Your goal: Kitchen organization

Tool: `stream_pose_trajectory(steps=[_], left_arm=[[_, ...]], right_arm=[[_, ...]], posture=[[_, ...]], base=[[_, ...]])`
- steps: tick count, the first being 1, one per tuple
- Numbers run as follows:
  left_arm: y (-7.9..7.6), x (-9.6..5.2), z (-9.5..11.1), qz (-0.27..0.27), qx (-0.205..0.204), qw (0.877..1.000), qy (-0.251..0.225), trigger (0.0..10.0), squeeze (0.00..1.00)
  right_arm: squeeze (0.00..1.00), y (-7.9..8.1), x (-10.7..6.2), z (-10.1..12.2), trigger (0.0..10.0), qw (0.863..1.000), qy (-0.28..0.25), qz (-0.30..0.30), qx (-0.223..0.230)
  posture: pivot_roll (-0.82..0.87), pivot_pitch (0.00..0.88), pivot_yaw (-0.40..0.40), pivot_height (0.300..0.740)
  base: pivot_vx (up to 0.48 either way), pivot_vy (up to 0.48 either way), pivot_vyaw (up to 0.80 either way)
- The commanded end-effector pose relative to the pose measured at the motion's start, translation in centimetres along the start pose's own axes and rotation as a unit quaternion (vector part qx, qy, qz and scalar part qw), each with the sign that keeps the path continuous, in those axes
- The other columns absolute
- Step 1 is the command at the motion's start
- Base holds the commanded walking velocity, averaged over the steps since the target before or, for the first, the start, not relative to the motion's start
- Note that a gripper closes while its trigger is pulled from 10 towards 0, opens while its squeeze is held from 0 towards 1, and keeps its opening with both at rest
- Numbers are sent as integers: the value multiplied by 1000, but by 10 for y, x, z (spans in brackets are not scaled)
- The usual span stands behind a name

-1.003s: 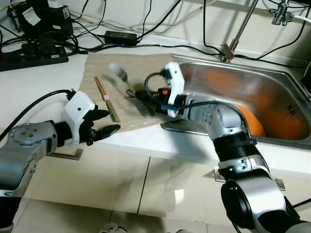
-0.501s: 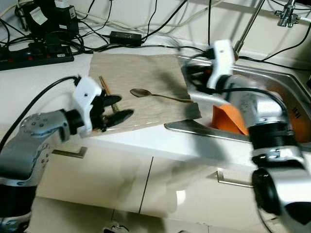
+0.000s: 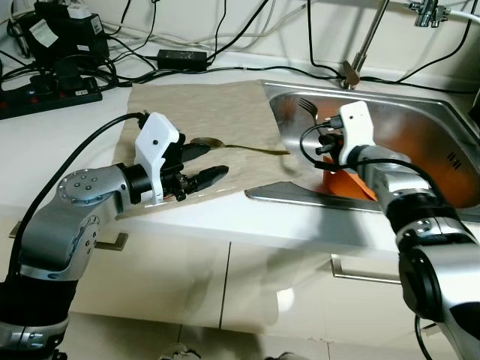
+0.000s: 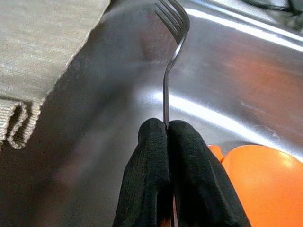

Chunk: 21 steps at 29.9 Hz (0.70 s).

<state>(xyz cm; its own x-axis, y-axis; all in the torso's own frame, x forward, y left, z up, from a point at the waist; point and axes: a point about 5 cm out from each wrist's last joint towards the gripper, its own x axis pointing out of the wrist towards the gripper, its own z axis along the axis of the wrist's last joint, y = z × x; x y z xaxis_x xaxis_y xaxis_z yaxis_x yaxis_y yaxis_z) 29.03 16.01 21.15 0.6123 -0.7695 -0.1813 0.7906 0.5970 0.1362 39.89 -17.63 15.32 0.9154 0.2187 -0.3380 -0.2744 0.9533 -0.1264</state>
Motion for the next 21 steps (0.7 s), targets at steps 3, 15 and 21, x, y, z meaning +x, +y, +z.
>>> stream_pose_trajectory(steps=[3,15,21], left_arm=[[-4,-2,2,-9,8,1000,10,10000,0],[-2,-20,7,7,7,1000,27,10000,0],[3,-23,9,21,15,999,34,10000,0]], right_arm=[[0,0,2,2,10000,1000,-4,-26,-9],[188,4,4,-14,10000,998,22,-61,-2],[941,4,5,-9,10000,998,15,-66,6]], posture=[[84,55,-62,740],[132,130,-69,740],[161,132,-73,740]], base=[[0,0,0],[0,0,0],[0,0,0]])
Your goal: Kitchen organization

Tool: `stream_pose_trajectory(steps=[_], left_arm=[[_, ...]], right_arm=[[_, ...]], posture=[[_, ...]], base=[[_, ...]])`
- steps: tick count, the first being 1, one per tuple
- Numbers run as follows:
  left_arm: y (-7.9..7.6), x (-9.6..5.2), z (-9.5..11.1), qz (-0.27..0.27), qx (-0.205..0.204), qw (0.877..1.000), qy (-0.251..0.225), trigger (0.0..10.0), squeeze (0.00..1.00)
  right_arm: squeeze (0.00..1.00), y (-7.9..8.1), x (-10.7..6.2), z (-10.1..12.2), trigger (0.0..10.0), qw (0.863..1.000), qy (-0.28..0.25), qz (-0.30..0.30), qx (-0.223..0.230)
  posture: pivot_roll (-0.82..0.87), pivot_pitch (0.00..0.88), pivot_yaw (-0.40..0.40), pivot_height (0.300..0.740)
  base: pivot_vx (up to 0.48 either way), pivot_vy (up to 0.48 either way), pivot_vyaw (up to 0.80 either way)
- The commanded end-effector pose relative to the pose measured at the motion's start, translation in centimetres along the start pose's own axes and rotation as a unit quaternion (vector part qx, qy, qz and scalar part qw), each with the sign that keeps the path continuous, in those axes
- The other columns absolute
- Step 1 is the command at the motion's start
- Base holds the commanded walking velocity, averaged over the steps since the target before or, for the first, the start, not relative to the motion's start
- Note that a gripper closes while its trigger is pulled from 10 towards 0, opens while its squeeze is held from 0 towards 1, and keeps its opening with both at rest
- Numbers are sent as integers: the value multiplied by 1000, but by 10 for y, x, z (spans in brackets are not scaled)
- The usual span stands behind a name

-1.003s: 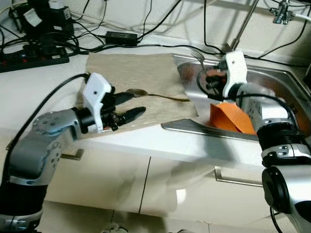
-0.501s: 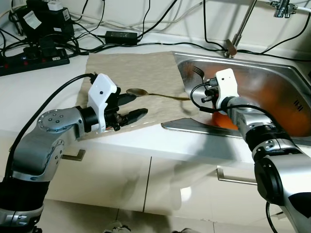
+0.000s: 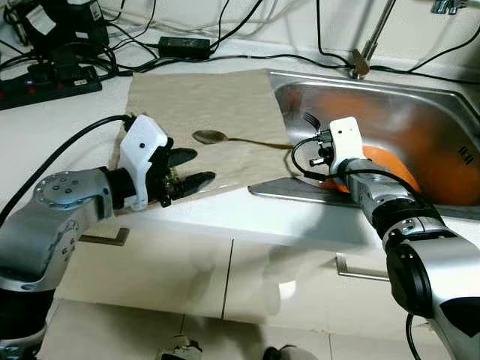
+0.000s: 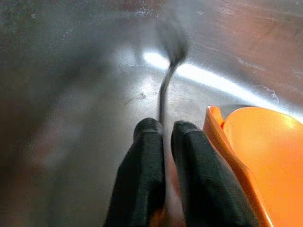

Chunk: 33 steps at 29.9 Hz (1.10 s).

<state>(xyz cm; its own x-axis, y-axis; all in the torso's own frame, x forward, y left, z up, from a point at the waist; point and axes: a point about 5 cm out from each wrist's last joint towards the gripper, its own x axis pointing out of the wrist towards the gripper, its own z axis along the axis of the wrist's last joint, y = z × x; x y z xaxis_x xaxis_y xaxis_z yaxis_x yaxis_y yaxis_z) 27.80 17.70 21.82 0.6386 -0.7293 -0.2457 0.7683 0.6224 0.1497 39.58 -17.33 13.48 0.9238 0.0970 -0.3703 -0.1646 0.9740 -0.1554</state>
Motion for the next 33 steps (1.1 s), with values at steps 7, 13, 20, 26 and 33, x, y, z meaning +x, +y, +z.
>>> stream_pose_trajectory(steps=[7,13,20,26,33], left_arm=[[2,-8,7,25,10,1000,-1,10000,0],[21,-12,-1,99,-6,995,20,10000,0],[50,-8,-1,230,-86,969,25,10000,1000],[60,8,10,266,-138,954,-1,10000,1000],[78,24,1,335,-167,924,83,10000,914]], right_arm=[[933,-1,0,5,10000,1000,-9,-8,17],[945,-7,-1,19,10000,999,-43,-11,17],[976,-12,-6,52,10000,988,-151,6,35],[200,-2,-17,74,10000,969,-233,72,30],[0,45,-55,67,10000,942,-257,214,-27]], posture=[[186,114,-89,740],[174,85,-91,740],[154,60,-89,740],[125,49,-77,740],[92,37,-67,740]], base=[[0,0,0],[0,0,0],[0,0,0],[0,0,0],[0,0,0]])
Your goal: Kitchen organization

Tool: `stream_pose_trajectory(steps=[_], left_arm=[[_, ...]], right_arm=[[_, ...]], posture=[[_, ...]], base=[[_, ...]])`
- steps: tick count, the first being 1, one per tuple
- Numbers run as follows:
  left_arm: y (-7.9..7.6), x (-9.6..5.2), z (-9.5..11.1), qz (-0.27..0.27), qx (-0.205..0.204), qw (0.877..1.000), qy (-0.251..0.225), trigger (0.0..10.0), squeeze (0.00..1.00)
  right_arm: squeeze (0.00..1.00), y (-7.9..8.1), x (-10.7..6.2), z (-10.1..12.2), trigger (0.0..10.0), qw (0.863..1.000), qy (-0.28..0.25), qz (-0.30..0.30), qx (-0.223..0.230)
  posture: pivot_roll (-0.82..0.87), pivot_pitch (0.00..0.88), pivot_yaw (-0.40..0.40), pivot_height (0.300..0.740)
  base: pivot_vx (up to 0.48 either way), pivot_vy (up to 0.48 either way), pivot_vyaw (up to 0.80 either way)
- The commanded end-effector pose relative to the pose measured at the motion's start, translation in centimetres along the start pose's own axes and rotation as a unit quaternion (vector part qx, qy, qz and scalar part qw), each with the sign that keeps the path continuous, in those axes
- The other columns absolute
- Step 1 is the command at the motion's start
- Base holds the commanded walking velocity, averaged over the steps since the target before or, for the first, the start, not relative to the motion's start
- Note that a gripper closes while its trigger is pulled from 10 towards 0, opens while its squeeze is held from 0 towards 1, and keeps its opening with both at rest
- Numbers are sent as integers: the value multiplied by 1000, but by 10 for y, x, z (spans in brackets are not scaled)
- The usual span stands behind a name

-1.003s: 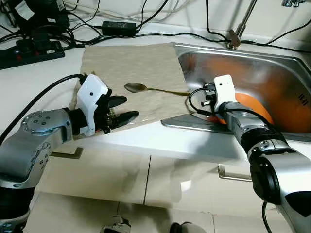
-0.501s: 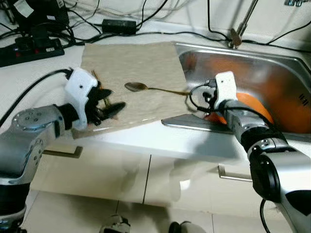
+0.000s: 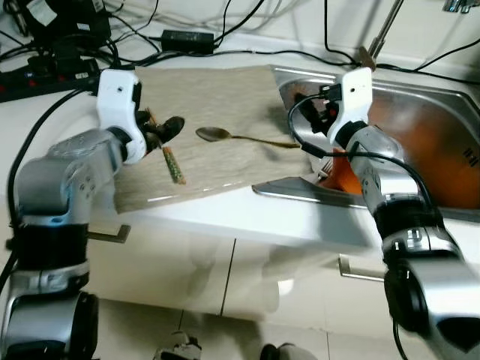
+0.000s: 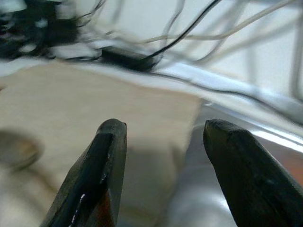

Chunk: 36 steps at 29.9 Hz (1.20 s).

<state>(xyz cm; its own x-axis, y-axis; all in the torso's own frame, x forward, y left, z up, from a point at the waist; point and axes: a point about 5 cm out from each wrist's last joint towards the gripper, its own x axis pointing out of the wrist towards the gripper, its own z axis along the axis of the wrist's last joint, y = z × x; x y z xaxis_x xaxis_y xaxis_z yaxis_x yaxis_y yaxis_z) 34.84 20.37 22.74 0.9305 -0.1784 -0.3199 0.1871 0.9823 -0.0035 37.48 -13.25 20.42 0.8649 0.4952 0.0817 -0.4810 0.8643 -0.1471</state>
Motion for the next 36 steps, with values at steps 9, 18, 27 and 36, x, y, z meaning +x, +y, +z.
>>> stream_pose_trajectory(steps=[9,18,27,36], left_arm=[[6,11,-4,46,-12,997,54,10000,0],[-1,16,-2,13,-46,997,55,10000,0],[-2,14,14,-9,-66,997,34,10000,0],[-12,15,4,-43,-37,996,76,10000,0]], right_arm=[[0,58,-41,15,10000,986,0,163,24],[0,67,-59,20,10000,983,26,178,37],[0,66,-63,20,10000,984,54,169,36],[0,66,-64,20,10000,983,68,165,35]], posture=[[82,28,-67,740],[79,32,-63,740],[84,37,-65,740],[85,38,-60,740]], base=[[0,0,0],[0,0,0],[0,0,0],[0,0,0]])
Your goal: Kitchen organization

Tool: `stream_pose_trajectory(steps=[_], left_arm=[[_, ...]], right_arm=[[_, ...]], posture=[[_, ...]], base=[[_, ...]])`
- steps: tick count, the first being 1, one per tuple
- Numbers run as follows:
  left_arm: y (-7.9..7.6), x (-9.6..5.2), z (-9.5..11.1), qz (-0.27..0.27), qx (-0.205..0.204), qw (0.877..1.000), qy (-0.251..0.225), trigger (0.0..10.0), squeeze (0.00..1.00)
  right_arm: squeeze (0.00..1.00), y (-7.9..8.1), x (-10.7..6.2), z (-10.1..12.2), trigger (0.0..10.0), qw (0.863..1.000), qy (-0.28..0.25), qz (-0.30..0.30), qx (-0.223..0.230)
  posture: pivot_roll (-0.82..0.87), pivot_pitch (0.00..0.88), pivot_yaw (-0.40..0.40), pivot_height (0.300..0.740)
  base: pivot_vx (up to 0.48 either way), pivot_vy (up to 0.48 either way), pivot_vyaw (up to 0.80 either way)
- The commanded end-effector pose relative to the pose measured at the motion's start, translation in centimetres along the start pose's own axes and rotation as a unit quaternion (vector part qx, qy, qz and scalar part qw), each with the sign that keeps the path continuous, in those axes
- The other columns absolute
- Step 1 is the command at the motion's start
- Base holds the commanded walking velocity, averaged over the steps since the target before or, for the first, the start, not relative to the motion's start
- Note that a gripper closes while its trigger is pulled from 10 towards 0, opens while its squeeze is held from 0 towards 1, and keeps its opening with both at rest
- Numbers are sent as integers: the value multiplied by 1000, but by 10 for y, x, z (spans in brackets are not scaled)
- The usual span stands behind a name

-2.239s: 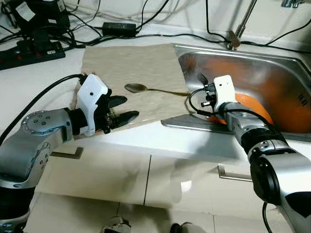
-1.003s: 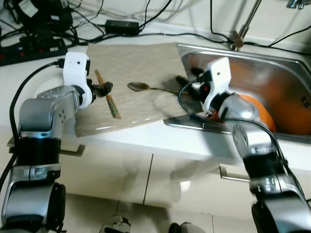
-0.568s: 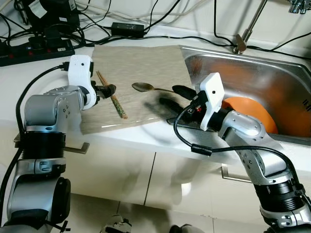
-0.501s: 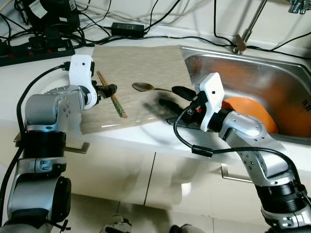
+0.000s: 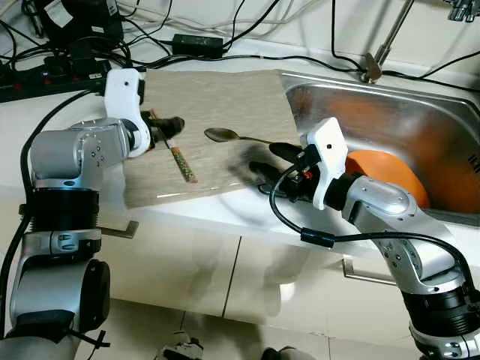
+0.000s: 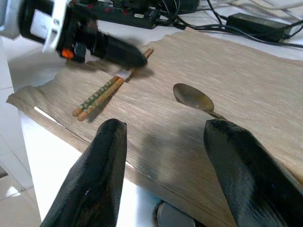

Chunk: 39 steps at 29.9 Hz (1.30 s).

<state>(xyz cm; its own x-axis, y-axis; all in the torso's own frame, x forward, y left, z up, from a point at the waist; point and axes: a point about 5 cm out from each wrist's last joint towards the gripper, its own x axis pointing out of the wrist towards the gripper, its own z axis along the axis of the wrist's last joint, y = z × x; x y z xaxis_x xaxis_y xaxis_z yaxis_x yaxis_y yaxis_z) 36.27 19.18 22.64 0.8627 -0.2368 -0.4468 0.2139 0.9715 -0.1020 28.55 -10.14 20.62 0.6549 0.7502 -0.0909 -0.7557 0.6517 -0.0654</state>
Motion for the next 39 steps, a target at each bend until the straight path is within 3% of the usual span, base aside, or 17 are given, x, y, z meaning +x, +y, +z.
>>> stream_pose_trajectory(steps=[1,6,7,8,9,21,39], left_arm=[[-1,2,-7,-1,12,1000,22,10000,0],[2,3,-10,8,17,999,32,9451,0],[1,3,-10,4,18,999,33,3725,0],[1,3,-10,0,19,999,34,2392,0],[0,4,-11,-2,20,999,35,0,0],[-3,8,-17,-24,33,998,56,0,0],[0,9,-14,-25,33,998,47,0,0]], right_arm=[[0,-2,-4,2,10000,1000,5,-11,-4],[0,-3,-5,1,10000,1000,7,-14,-5],[0,-3,-5,0,10000,1000,9,-16,-4],[0,-3,-5,0,10000,1000,10,-18,-4],[0,-3,-5,0,10000,1000,11,-19,-4],[0,-5,-6,-3,10000,999,20,-33,-4],[0,-11,-7,-5,10000,998,28,-51,-11]], posture=[[83,37,-57,740],[83,35,-54,740],[82,33,-52,740],[82,33,-51,740],[82,32,-50,740],[77,25,-35,740],[73,17,-37,740]], base=[[0,0,0],[0,0,0],[0,0,0],[0,0,0],[0,0,0],[0,0,0],[0,0,0]])
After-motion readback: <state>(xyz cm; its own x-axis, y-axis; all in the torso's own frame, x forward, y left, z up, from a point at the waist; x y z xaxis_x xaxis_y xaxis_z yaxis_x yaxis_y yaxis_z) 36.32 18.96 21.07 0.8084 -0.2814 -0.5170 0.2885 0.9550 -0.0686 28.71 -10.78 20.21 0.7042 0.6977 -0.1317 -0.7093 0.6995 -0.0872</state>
